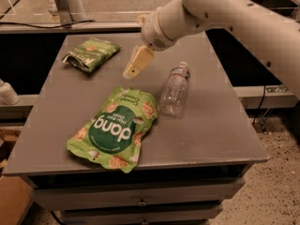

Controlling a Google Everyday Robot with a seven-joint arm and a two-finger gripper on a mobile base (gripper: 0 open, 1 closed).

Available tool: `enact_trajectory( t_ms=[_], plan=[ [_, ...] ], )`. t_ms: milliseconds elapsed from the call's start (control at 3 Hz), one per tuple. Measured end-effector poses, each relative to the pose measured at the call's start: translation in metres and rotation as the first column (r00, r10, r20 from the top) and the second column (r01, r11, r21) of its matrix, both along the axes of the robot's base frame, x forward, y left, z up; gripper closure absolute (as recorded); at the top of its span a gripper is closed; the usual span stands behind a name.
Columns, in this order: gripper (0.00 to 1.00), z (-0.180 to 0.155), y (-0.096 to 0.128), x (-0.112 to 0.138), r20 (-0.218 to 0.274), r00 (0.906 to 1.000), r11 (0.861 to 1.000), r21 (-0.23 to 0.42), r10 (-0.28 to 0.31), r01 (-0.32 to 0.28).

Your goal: Pick green jalapeno chip bag

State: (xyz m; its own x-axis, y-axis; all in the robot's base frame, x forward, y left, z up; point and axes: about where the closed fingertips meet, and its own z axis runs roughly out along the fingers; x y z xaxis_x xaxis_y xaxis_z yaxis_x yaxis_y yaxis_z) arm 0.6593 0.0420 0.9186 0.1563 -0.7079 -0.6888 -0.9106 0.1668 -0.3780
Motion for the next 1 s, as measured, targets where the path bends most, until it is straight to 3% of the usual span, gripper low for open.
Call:
enact_trajectory(
  t_ms=[667,1000],
  plan=[
    [0.0,-0.03,0.052,0.043,0.019,0.9998,0.997,0.077,-0.007,0.005],
    [0.0,-0.035,0.073,0.055,-0.004,0.9996,0.993,0.111,-0.027,0.028]
  ],
)
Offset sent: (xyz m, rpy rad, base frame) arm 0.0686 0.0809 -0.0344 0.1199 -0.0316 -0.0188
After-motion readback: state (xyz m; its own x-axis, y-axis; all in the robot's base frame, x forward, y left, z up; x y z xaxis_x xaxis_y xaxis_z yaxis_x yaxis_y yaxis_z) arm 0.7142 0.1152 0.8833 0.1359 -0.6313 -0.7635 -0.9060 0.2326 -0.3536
